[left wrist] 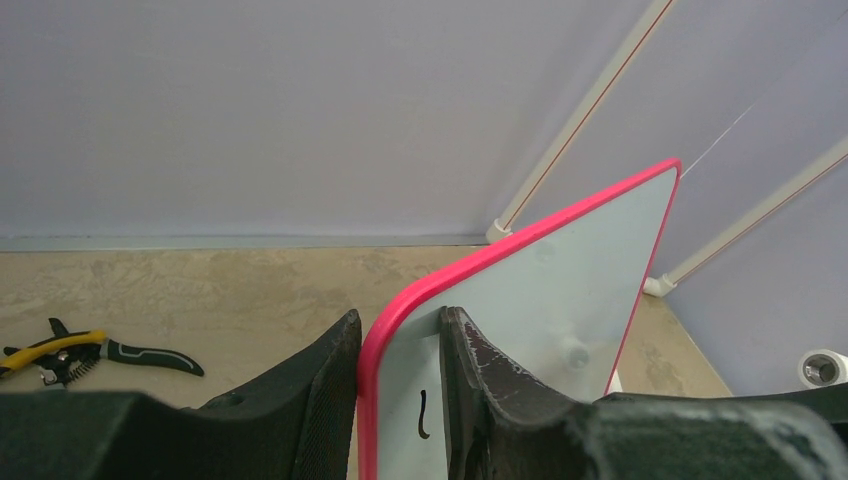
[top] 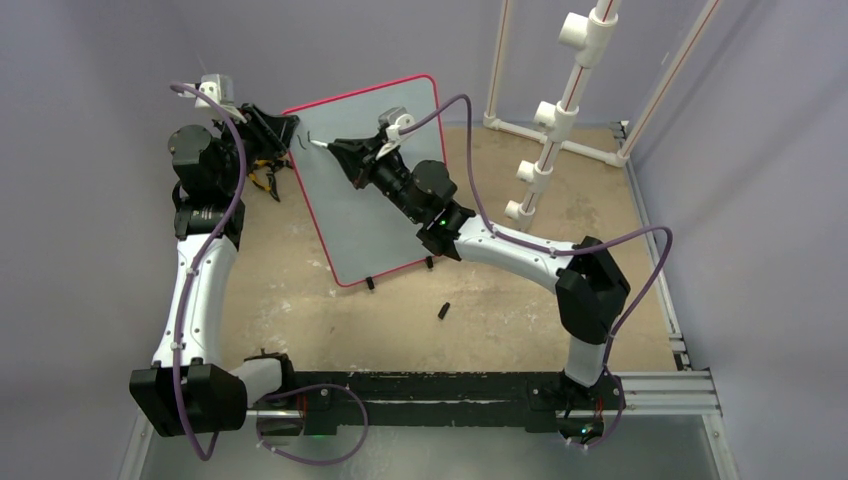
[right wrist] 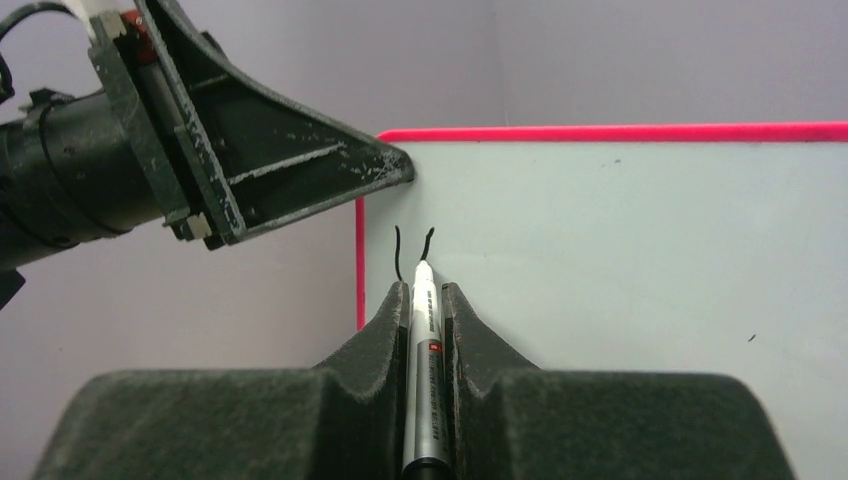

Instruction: Write a sentence on the whiteboard

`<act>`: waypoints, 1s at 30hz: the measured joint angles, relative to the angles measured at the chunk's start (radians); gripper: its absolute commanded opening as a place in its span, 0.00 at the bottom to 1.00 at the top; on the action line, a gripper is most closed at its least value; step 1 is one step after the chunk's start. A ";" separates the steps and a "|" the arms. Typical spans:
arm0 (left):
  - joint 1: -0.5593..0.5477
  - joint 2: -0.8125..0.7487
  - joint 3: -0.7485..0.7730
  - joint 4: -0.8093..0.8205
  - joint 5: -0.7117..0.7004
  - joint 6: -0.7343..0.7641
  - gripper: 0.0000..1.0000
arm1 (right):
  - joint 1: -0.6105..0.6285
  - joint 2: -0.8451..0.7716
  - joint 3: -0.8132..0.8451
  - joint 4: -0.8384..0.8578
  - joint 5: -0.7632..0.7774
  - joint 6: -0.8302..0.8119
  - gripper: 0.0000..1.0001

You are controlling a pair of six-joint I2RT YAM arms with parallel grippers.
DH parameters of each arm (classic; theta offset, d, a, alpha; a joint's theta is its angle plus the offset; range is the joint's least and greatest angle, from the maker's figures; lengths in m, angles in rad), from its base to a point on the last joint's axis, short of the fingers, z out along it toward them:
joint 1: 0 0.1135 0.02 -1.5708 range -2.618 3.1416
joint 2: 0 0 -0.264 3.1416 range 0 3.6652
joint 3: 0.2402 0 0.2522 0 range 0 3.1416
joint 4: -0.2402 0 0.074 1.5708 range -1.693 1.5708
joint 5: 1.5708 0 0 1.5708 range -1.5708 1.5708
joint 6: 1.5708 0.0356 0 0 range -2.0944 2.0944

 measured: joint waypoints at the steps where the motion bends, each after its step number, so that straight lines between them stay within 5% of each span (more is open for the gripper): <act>1: 0.000 0.000 0.000 0.000 -0.001 0.000 0.31 | 0.000 0.000 -0.005 0.003 -0.005 0.001 0.00; 30: 0.001 0.000 0.000 -0.001 -0.003 0.005 0.31 | 0.001 0.000 -0.048 0.004 -0.066 0.007 0.00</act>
